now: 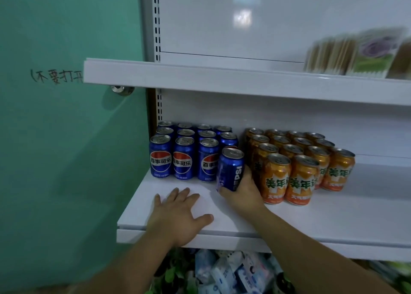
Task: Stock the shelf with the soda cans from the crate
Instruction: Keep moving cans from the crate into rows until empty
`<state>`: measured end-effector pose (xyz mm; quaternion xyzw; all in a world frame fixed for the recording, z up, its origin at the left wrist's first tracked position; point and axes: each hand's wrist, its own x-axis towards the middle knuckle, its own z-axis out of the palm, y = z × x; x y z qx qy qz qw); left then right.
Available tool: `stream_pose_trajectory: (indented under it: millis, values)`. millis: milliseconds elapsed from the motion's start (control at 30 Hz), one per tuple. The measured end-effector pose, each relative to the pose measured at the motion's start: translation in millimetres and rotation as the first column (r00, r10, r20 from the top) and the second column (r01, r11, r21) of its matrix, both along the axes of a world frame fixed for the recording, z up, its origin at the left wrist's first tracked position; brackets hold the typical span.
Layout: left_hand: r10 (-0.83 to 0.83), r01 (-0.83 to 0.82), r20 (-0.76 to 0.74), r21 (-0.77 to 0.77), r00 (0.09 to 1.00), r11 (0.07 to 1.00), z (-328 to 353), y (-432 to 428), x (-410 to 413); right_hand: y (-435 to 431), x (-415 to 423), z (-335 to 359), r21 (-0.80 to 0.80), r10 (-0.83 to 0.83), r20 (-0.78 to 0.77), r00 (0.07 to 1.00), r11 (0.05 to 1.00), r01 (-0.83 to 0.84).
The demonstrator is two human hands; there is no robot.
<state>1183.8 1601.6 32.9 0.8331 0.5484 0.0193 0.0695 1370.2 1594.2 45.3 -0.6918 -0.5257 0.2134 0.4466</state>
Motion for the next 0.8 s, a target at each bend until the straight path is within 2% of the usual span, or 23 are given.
stream_pose_trajectory:
  millis: [200, 300, 533, 667, 800]
  values:
    - [0.001, -0.001, -0.006, 0.004, 1.0, 1.0, -1, 1, -1, 17, -2, -1, 0.023, -0.08, 0.075, 0.994, 0.997, 0.078]
    - [-0.003, 0.003, 0.001, 0.007, 1.0, 1.0, 0, 1, -1, 21, -5, -3, 0.08, -0.094, 0.002, 0.996, 0.992, 0.093]
    - [0.002, -0.002, 0.011, 0.008, 1.0, 1.0, -1, 1, -1, 26, -4, -2, 0.095, -0.098, -0.088, 0.991, 0.99, 0.107]
    - [0.0, 0.0, 0.005, 0.004, 1.0, 1.0, 0, 1, -1, 24, -3, -4, 0.108, -0.136, -0.057, 0.989, 0.984, 0.141]
    - [0.0, 0.0, 0.009, 0.005, 1.0, 1.0, 0, 1, -1, 23, -1, -6, 0.079, -0.083, -0.084, 0.993, 0.993, 0.09]
